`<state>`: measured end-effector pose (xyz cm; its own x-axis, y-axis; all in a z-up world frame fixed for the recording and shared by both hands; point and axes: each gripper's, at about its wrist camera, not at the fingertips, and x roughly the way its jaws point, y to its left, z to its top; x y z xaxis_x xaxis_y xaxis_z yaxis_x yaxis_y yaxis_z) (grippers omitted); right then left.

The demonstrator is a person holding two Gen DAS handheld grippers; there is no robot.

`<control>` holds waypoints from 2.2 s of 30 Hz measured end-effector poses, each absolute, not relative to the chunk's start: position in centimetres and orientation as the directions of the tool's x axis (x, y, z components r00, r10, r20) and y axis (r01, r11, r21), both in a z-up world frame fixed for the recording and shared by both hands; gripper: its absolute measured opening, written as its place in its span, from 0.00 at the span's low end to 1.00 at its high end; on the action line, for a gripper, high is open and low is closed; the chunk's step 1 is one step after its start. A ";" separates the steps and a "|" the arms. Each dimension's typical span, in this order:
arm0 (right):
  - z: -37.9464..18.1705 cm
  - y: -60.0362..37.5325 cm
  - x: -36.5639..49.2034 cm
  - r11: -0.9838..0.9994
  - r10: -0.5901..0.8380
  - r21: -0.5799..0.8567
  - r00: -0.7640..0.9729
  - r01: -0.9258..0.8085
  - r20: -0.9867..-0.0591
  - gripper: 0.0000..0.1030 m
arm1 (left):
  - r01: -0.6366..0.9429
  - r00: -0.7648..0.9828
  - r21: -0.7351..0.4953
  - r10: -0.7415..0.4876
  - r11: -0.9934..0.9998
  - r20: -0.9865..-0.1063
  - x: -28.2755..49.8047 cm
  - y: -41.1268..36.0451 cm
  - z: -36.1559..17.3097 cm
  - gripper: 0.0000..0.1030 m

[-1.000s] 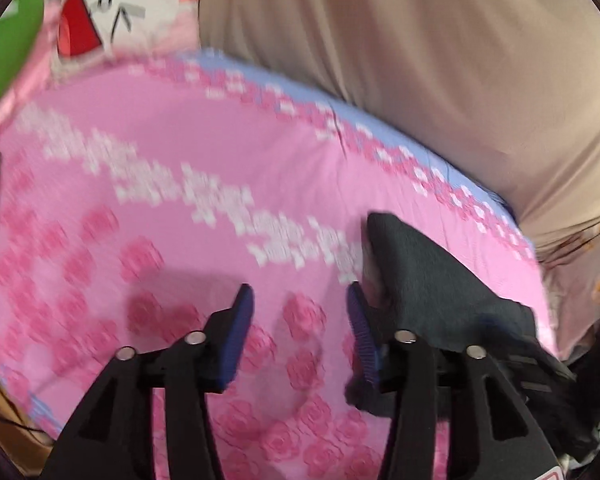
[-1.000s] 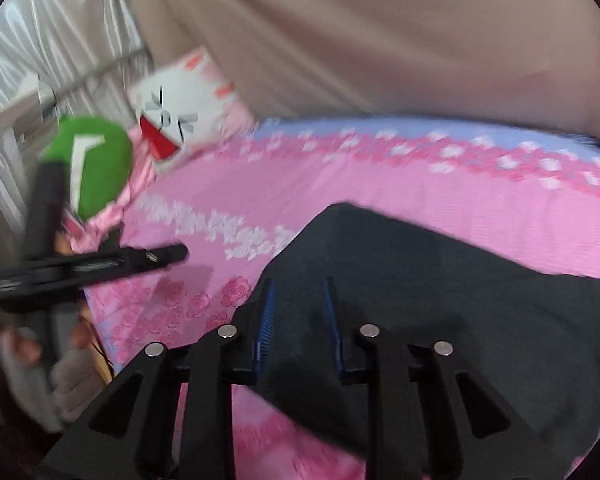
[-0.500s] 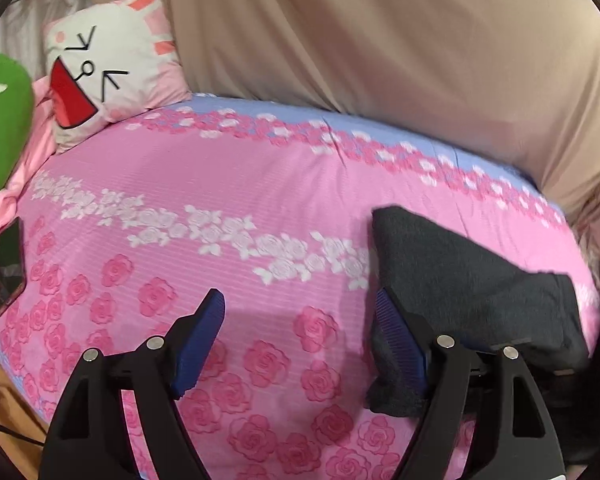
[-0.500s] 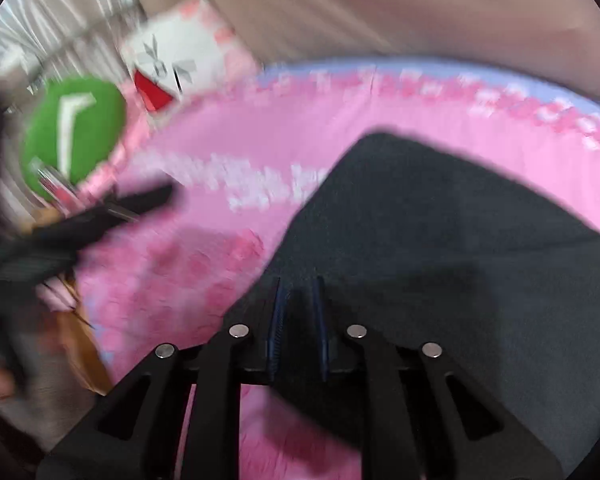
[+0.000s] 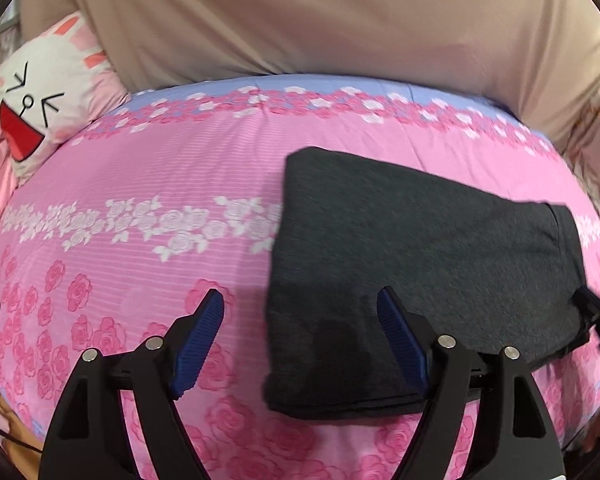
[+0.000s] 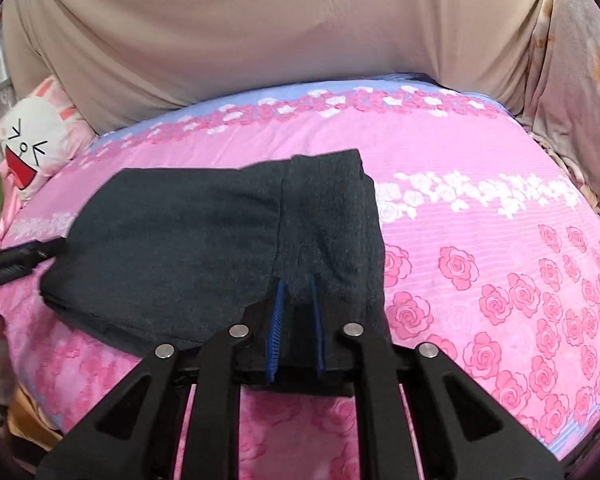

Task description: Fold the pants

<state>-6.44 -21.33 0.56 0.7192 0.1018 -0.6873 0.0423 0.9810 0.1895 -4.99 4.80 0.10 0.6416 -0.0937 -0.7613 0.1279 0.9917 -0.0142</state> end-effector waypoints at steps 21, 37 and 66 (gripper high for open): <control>4.7 -25.8 -10.3 0.939 0.236 0.340 0.797 -0.041 -0.555 0.15 | 0.174 0.672 -0.178 -0.249 0.968 -0.697 -7.0 4.9 2.7 0.84; -4.1 -28.7 -6.9 0.802 0.387 0.591 0.680 0.085 -0.623 0.51 | 0.151 0.515 -0.520 -0.516 0.841 -0.685 -3.7 8.0 -3.3 0.62; -0.2 -26.2 -11.9 0.798 0.428 0.603 0.719 -0.017 -0.547 0.29 | 0.236 0.446 -0.584 -0.621 0.776 -0.645 -8.6 7.7 1.2 0.11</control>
<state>-11.92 -26.23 -0.23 0.7195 0.4285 -0.5466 -0.0170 0.7976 0.6029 -8.62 7.72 1.23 0.4461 -0.6209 -0.6446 0.2365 0.7764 -0.5842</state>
